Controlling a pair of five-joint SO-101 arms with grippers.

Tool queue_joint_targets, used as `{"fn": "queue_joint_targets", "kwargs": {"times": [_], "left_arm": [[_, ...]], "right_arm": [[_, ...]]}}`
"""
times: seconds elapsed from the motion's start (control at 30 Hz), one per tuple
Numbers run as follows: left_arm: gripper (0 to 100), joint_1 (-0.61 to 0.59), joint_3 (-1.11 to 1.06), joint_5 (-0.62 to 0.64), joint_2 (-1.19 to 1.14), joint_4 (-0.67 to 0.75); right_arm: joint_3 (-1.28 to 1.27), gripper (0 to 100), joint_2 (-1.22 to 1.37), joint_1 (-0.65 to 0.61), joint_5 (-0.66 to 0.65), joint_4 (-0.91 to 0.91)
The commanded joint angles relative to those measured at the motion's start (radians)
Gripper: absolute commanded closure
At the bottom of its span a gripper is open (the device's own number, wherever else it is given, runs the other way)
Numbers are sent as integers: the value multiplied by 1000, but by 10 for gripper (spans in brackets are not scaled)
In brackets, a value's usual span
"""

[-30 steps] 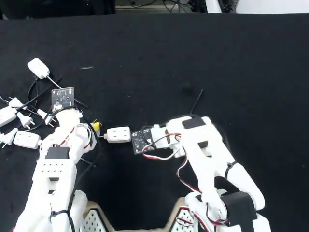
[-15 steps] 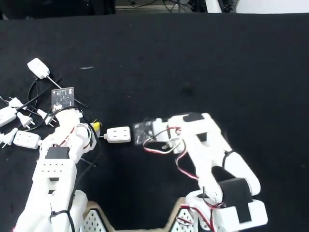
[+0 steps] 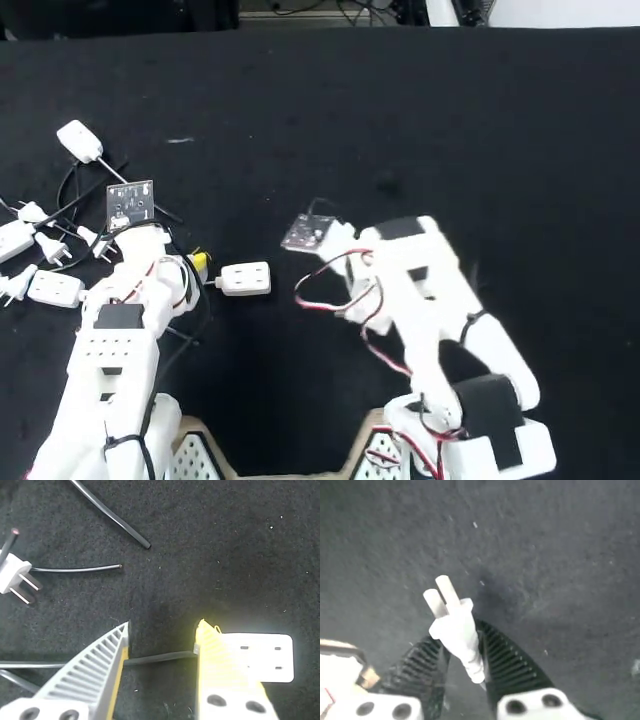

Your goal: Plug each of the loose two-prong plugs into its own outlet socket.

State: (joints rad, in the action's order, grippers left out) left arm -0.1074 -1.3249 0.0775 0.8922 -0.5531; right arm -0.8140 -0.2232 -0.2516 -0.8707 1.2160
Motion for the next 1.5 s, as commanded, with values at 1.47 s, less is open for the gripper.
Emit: {"fn": "queue_joint_targets", "kwargs": {"times": [1.47], "left_arm": [[780,-12,15,-2,20,17]], "right_arm": [[-321,884,-332,18,-173,-315]]}}
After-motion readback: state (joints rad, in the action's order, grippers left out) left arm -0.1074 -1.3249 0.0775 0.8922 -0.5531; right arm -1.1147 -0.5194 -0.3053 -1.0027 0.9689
